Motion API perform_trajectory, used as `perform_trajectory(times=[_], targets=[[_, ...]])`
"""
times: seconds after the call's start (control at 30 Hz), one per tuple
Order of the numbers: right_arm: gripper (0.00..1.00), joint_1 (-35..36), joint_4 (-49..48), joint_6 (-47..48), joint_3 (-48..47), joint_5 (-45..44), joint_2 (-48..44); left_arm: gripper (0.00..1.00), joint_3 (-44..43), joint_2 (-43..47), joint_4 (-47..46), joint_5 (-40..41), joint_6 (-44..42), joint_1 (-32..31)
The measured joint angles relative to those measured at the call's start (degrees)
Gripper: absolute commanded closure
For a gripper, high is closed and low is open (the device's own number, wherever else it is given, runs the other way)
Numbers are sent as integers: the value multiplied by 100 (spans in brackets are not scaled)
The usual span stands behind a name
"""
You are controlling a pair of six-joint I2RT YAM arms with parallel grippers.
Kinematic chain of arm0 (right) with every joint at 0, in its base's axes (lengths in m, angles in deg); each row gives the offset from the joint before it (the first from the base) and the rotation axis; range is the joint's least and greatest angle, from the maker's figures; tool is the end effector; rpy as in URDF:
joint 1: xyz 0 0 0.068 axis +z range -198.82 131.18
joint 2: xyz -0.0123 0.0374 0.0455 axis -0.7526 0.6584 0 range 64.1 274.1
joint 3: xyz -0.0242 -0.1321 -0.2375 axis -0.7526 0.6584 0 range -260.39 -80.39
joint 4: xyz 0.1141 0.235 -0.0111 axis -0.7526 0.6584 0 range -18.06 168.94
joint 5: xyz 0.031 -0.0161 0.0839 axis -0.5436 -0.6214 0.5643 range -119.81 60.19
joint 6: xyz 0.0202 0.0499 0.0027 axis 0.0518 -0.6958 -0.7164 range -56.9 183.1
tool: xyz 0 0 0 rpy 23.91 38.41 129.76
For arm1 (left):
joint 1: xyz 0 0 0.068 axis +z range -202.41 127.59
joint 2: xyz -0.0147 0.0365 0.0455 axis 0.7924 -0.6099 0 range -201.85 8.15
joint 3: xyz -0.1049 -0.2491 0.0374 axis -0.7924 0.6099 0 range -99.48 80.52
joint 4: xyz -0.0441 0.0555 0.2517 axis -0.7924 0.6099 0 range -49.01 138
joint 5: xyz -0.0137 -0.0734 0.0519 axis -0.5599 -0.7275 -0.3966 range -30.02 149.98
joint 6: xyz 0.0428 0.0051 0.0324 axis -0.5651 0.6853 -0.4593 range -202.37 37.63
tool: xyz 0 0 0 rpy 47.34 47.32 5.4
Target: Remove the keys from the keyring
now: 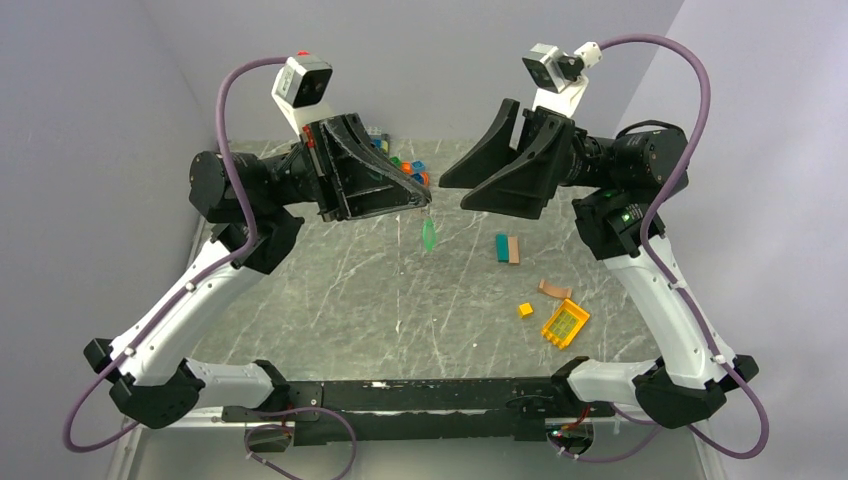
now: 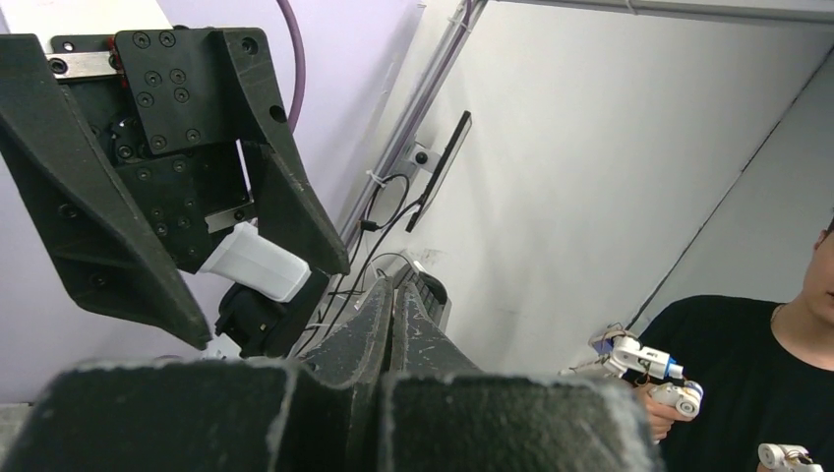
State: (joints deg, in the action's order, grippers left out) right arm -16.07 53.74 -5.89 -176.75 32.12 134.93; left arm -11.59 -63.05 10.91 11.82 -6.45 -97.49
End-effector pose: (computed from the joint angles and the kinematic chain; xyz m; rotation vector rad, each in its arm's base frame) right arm 0.1463 0.1315 0.5854 -0.8973 1.2160 1.9233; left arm 0.1252 -0.1631 0.5828 0.7669 1.0488 -2.1605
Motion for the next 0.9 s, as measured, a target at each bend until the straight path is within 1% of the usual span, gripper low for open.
perform_trajectory(times=[0.17,0.3,0.63,0.8,0.9], targets=[[41,0,-227,-175,0,39,2,100,-37,-52,-2,4,-24,2],[42,0,-232,-153,0,33,2,100,-48,-22,232,190,-195,2],[46,0,374,415,0,-271,-24,100,81,382,892,1069,-743,2],[46,0,636,675,0,-496,-59,100,400,802,1233,1757,-997,0],[47,0,772,813,0,-623,-76,100,448,940,1405,2039,-1117,0]])
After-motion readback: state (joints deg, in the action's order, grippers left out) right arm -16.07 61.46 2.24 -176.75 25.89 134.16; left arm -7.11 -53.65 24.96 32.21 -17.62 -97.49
